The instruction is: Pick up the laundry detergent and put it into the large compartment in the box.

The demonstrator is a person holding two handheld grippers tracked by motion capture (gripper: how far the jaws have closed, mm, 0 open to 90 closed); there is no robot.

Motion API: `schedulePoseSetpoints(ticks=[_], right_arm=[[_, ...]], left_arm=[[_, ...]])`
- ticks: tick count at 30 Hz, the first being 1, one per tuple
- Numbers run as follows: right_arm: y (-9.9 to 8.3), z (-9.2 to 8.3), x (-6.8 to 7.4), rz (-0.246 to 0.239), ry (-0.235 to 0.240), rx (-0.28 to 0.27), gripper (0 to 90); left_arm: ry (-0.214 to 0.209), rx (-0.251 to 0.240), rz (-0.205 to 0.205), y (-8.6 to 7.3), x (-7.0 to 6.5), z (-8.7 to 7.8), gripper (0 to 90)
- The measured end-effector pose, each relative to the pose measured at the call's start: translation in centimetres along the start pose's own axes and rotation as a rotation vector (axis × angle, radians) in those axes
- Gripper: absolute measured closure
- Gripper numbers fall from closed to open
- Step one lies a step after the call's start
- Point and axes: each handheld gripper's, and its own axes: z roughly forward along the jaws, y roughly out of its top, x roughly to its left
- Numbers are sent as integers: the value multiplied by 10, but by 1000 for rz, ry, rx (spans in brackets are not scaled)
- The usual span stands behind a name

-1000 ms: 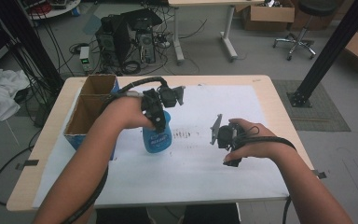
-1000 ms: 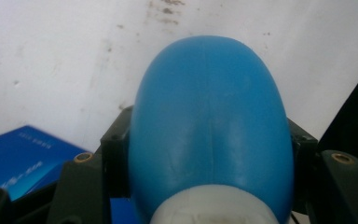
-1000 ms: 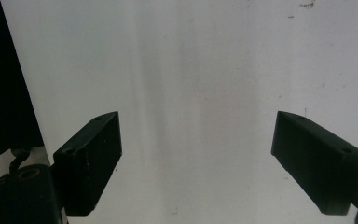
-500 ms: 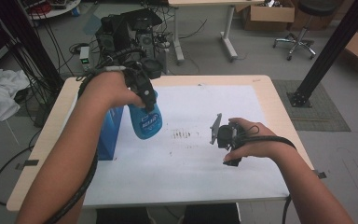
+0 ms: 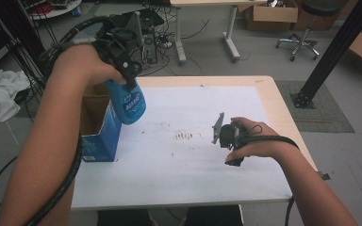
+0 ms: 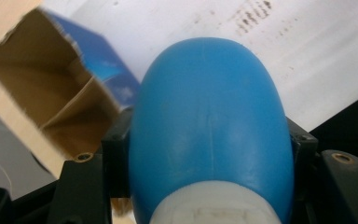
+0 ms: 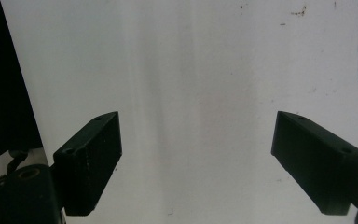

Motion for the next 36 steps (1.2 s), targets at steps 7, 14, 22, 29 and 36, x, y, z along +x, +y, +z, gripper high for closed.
schedulePoseSetpoints(ticks=[7, 14, 22, 29, 36], right_arm=[[1, 1, -1, -3, 2, 5, 161], [3, 3, -1, -8, 4, 8, 161], [3, 3, -2, -3, 2, 6, 161], [2, 2, -3, -2, 3, 9, 161], [3, 3, -3, -2, 1, 9, 161]], left_arm=[[2, 25, -101, -7, 17, -10, 385], [-3, 32, -214, -16, 39, -17, 385], [19, 43, -326, -28, 63, -21, 385], [19, 55, -397, -38, 81, -15, 385], [39, 72, -440, -45, 90, -10, 385]])
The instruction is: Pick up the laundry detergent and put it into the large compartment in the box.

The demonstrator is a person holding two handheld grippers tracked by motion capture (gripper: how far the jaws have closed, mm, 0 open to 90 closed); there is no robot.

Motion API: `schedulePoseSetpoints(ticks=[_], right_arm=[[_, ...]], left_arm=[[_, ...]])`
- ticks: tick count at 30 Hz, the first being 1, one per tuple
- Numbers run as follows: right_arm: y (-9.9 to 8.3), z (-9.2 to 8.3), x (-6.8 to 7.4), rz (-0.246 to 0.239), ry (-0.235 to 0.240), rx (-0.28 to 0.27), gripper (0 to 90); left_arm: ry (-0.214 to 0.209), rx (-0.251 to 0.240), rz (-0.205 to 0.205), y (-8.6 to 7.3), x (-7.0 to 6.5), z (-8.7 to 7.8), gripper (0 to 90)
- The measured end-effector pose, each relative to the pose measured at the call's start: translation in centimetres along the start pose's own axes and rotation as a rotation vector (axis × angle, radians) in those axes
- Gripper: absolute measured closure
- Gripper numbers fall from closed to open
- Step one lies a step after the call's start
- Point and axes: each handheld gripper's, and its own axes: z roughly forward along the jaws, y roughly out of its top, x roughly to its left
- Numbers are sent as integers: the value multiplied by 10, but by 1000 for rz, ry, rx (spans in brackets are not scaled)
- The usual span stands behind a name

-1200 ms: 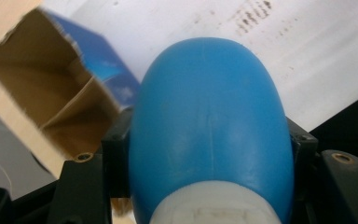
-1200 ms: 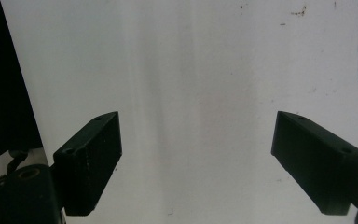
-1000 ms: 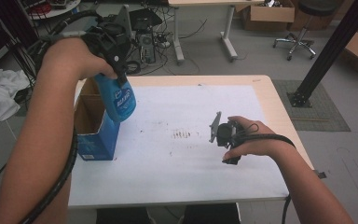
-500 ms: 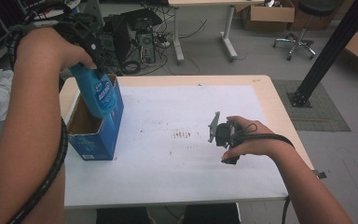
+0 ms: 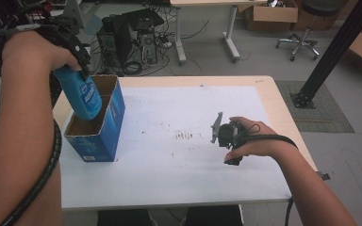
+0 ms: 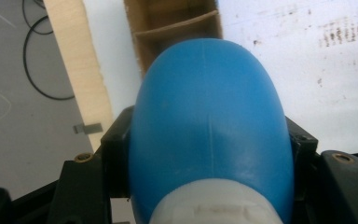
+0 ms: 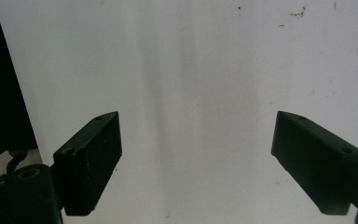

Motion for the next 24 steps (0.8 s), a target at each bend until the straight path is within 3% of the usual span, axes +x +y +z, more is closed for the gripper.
schedulePoseSetpoints(ticks=[9, 24], right_arm=[[4, 0, 1, -10, 1, -3, 161], [5, -1, 2, -13, -2, -3, 161]], left_arm=[[-12, 3, -13, -3, 6, 12, 386], [-15, 36, -32, -6, 12, 55, 385]])
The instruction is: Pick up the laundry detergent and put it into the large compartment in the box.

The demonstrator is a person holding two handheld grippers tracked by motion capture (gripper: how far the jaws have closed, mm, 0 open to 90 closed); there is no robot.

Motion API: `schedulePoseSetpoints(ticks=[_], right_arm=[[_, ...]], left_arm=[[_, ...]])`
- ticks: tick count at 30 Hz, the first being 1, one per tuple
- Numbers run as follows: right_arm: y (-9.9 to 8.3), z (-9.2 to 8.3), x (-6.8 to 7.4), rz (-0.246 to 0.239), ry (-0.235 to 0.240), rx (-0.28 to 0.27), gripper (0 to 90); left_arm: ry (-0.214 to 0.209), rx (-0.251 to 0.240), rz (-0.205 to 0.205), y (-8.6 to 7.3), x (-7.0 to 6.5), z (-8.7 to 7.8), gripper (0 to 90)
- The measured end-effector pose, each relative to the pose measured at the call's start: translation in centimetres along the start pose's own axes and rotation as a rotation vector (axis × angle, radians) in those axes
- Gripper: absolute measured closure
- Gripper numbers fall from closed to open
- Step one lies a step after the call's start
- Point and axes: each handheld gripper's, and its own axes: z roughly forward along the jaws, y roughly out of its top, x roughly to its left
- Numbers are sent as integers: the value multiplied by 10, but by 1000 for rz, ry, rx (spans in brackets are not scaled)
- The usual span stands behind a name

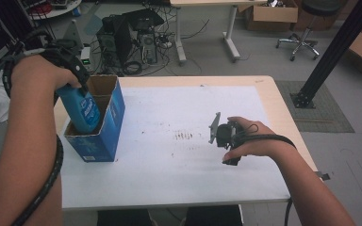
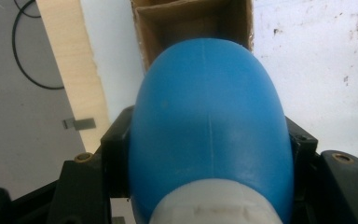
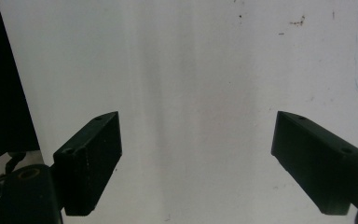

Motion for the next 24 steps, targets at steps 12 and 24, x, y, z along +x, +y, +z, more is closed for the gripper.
schedulePoseSetpoints(ticks=[12, 24], right_arm=[[0, -2, 0, -4, -3, -2, 161], [0, -1, 0, 0, -2, -3, 161]], left_arm=[[-15, 22, 5, 0, 3, 39, 385], [-28, 38, 17, 4, -2, 69, 385]])
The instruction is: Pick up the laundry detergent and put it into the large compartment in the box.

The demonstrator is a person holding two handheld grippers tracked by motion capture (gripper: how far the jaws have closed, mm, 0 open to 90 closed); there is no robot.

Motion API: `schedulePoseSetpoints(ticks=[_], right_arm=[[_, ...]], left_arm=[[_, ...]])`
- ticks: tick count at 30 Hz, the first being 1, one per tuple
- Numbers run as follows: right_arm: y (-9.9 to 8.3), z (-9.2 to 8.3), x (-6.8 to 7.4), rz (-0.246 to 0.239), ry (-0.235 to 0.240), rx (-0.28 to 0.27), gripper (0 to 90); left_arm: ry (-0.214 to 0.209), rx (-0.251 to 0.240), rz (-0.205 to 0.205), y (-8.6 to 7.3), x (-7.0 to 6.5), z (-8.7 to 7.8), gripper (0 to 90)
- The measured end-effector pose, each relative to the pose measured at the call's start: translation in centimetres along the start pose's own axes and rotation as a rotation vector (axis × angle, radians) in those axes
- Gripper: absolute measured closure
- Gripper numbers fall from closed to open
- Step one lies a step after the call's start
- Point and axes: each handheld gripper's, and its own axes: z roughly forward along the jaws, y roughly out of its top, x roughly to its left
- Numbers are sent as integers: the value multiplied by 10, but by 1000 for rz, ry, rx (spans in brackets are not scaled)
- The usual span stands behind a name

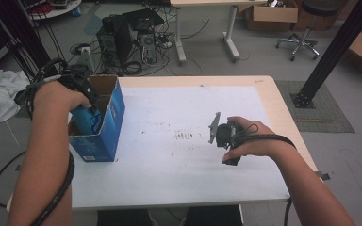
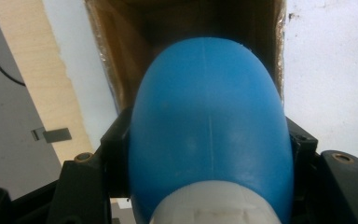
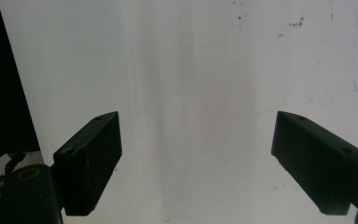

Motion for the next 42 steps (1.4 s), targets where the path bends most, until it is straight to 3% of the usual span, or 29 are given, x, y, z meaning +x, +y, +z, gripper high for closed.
schedulePoseSetpoints(ticks=[26, 42], right_arm=[[-4, 1, 1, 11, 1, 0, 161], [0, 0, 3, -2, 0, -4, 161]], left_arm=[[21, 20, 13, 7, -3, 54, 384], [1, 10, 0, 4, 2, 57, 383]])
